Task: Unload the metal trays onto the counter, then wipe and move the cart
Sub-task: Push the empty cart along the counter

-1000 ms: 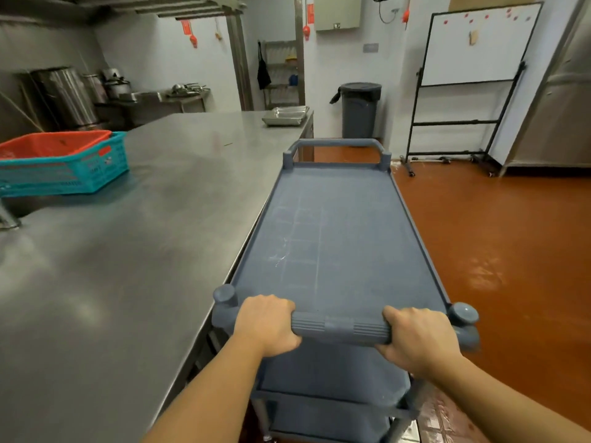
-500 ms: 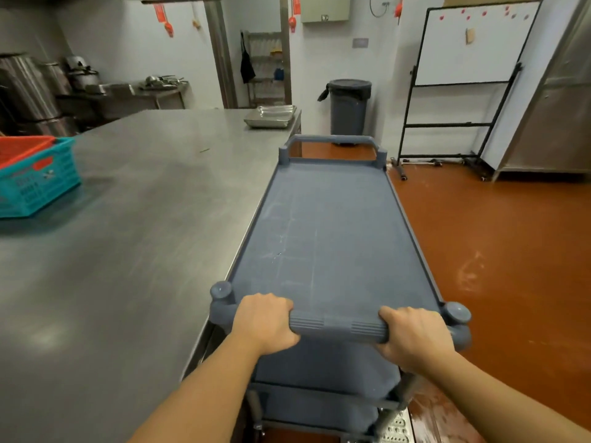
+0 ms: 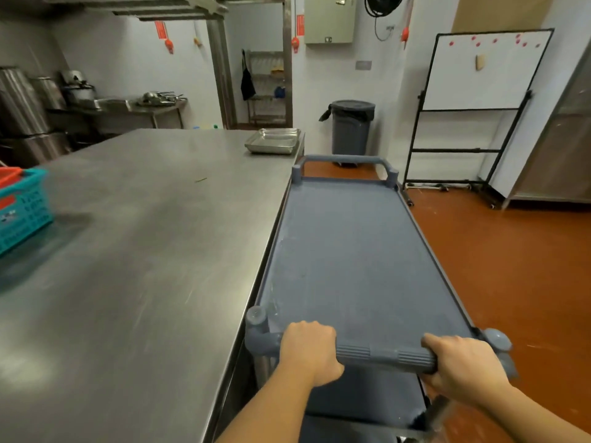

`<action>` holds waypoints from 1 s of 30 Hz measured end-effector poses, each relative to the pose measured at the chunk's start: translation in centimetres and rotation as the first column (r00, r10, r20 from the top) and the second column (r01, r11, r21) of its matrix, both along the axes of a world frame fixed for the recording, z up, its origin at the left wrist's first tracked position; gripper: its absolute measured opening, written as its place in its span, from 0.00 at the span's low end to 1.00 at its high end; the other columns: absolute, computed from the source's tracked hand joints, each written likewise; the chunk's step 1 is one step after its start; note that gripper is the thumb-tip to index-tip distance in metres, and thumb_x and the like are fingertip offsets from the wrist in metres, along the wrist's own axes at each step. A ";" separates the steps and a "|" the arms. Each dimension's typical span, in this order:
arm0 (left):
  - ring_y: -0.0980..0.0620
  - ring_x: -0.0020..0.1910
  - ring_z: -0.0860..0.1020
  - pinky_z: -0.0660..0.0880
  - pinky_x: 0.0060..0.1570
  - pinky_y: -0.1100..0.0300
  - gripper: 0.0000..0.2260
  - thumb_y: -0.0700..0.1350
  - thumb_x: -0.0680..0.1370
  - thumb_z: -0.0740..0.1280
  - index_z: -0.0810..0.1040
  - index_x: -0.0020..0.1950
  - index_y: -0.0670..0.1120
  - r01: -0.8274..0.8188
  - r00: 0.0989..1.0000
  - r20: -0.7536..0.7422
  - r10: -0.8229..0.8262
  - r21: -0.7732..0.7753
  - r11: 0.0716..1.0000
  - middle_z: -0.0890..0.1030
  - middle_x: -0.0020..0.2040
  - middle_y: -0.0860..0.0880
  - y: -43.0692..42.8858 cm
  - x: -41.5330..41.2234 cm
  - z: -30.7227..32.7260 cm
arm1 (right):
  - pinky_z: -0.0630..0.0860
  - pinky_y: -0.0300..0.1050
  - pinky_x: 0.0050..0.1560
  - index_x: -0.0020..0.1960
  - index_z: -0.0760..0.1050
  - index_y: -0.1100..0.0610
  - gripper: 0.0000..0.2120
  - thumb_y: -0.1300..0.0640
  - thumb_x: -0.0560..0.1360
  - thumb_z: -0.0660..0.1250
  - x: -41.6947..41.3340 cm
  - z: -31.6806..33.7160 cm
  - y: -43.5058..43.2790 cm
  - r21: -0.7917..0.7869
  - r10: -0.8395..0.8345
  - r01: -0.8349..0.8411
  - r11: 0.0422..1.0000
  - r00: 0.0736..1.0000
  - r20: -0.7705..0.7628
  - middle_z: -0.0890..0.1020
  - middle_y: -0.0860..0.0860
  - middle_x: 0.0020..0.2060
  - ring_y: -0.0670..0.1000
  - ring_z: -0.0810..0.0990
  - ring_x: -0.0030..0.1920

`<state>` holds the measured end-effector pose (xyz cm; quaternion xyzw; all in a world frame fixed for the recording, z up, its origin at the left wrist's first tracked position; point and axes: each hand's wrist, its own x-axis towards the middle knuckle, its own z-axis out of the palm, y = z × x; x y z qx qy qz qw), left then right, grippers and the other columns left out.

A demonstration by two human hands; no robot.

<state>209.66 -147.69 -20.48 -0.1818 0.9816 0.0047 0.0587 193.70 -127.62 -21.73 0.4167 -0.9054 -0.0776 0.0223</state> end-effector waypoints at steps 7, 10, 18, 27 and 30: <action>0.43 0.44 0.79 0.69 0.39 0.55 0.12 0.56 0.71 0.65 0.76 0.46 0.48 -0.046 0.999 0.023 0.047 -0.033 0.998 0.81 0.44 0.47 -7.0 -8.3 0.3 | 0.66 0.44 0.33 0.44 0.65 0.49 0.17 0.35 0.70 0.58 -7.9 0.0 -7.0 -0.023 0.031 -0.031 0.999 0.999 -0.026 0.79 0.48 0.38 0.51 0.81 0.42; 0.45 0.43 0.79 0.72 0.40 0.55 0.14 0.57 0.69 0.64 0.76 0.47 0.49 -0.064 0.997 0.036 0.067 -0.058 0.996 0.81 0.43 0.49 -10.0 -11.6 0.2 | 0.68 0.45 0.34 0.44 0.65 0.49 0.15 0.38 0.70 0.59 -11.3 -0.2 -9.9 -0.028 0.050 -0.050 0.998 0.999 0.015 0.80 0.49 0.40 0.53 0.81 0.43; 0.46 0.44 0.79 0.70 0.40 0.56 0.14 0.60 0.69 0.63 0.76 0.47 0.52 -0.100 0.995 0.009 0.101 -0.090 0.991 0.81 0.43 0.51 -15.1 -19.5 -0.2 | 0.66 0.46 0.36 0.43 0.64 0.50 0.14 0.39 0.71 0.60 -19.6 -0.3 -15.1 -0.063 0.087 -0.084 0.994 0.994 0.060 0.81 0.50 0.44 0.55 0.81 0.46; 0.47 0.44 0.79 0.72 0.40 0.56 0.15 0.61 0.69 0.63 0.77 0.48 0.52 -0.048 0.999 -0.025 0.046 -0.099 0.994 0.80 0.43 0.51 -21.4 -28.4 -0.6 | 0.68 0.44 0.35 0.43 0.65 0.49 0.14 0.38 0.70 0.60 -28.2 -0.7 -21.0 -0.071 0.054 -0.049 0.996 0.996 0.066 0.80 0.47 0.41 0.53 0.80 0.42; 0.47 0.44 0.79 0.73 0.41 0.56 0.14 0.60 0.69 0.64 0.76 0.47 0.52 -0.035 0.999 -0.016 0.034 -0.078 0.996 0.81 0.44 0.50 -24.3 -31.1 -0.7 | 0.70 0.45 0.36 0.44 0.68 0.49 0.12 0.40 0.70 0.61 -30.3 -0.4 -23.6 -0.066 0.031 -0.026 0.998 0.996 0.087 0.80 0.47 0.40 0.53 0.80 0.42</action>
